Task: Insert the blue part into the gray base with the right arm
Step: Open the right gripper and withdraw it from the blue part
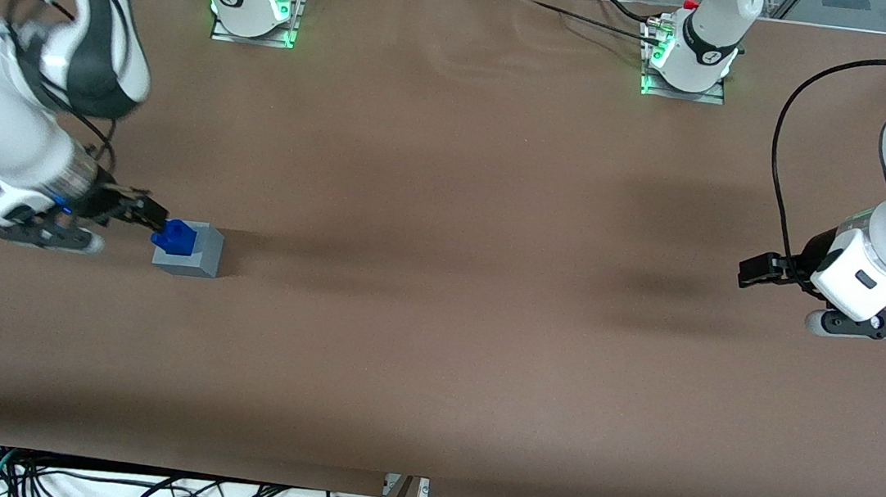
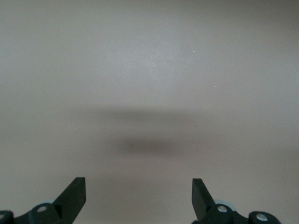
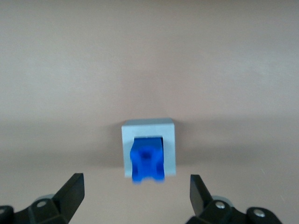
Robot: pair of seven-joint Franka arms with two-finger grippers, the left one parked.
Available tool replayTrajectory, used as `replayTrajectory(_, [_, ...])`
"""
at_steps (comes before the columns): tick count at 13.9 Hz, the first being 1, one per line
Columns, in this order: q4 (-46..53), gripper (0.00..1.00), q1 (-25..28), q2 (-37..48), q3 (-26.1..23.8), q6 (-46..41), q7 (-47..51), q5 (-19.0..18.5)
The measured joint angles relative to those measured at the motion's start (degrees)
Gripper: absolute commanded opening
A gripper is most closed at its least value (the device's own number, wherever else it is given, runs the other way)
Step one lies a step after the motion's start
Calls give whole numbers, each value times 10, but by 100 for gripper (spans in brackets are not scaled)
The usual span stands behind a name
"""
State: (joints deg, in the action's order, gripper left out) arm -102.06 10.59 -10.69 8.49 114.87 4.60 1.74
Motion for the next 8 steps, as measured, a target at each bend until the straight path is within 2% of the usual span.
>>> replayTrajectory(4, [127,100,-30,68,5,-234,-8,0])
replayTrajectory(8, [161,100,-41,56,-6,-265,-20,0])
